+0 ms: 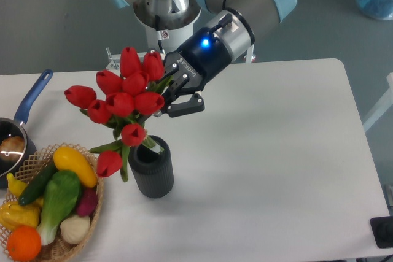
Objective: Insert the flowers into the vase
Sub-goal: 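Lower the tulip stems down into the black vase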
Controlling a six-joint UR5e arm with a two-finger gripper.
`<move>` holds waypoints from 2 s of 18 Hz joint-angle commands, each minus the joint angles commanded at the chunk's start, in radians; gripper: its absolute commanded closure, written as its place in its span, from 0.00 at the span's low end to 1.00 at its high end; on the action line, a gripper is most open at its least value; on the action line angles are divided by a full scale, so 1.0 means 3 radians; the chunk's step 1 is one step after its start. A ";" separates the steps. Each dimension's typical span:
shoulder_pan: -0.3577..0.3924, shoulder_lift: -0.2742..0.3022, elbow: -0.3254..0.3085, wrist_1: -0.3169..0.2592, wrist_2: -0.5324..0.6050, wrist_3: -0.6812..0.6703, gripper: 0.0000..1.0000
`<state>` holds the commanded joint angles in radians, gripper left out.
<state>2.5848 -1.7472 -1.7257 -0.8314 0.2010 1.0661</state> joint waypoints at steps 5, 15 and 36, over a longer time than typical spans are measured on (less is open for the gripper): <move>-0.0026 -0.0026 -0.0092 0.0046 0.0000 0.0005 1.00; -0.0031 -0.0143 -0.0378 0.0235 0.0005 0.0138 1.00; 0.0138 -0.0378 -0.0833 0.0220 0.0143 0.0895 0.35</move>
<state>2.6262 -1.8607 -1.9757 -0.7655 0.2438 1.3345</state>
